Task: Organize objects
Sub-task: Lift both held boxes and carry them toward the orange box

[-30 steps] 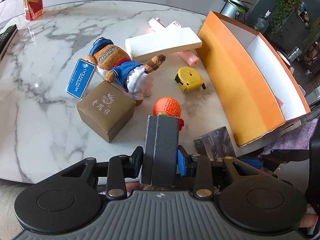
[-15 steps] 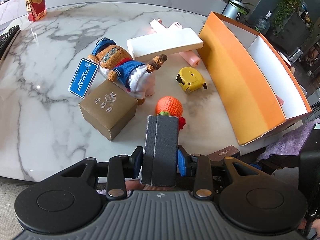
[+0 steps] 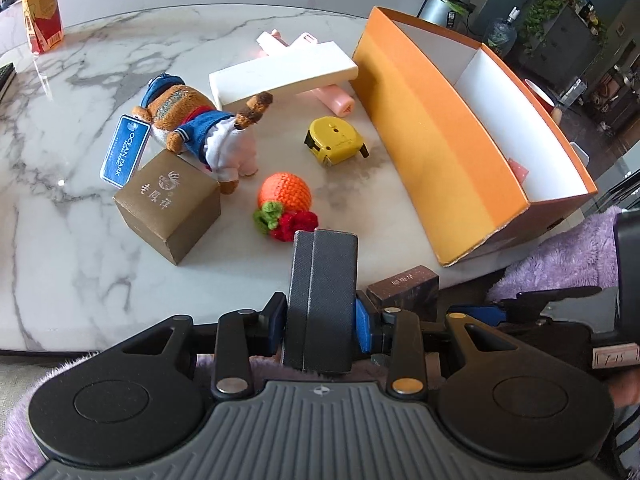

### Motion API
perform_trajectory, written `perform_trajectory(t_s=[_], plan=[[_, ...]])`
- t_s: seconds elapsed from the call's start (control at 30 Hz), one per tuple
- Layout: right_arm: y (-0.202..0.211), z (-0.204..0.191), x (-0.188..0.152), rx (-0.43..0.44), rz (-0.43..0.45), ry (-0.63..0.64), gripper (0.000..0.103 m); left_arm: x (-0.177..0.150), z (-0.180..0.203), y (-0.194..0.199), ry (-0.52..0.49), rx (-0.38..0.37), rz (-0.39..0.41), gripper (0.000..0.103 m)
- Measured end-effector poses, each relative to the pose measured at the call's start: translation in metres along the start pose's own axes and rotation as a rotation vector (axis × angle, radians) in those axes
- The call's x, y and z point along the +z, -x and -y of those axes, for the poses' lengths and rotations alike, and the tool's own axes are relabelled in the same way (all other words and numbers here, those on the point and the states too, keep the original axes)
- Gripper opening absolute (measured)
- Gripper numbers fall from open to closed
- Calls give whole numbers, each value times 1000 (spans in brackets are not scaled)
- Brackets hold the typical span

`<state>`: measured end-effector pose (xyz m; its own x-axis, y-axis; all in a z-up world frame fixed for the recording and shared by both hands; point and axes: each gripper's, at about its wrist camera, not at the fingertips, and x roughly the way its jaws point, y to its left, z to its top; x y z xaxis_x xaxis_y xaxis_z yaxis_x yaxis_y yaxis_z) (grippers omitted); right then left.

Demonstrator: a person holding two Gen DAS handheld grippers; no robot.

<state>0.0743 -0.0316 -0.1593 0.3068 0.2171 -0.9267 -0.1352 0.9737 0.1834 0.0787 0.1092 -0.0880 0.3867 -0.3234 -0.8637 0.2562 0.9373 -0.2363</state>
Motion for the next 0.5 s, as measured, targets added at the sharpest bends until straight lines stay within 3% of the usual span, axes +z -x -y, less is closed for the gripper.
perform_trajectory(t_s=[0.5], plan=[[-30,22,5,218,-18,186,51,-5,42,-20,-68,47,-62,40]])
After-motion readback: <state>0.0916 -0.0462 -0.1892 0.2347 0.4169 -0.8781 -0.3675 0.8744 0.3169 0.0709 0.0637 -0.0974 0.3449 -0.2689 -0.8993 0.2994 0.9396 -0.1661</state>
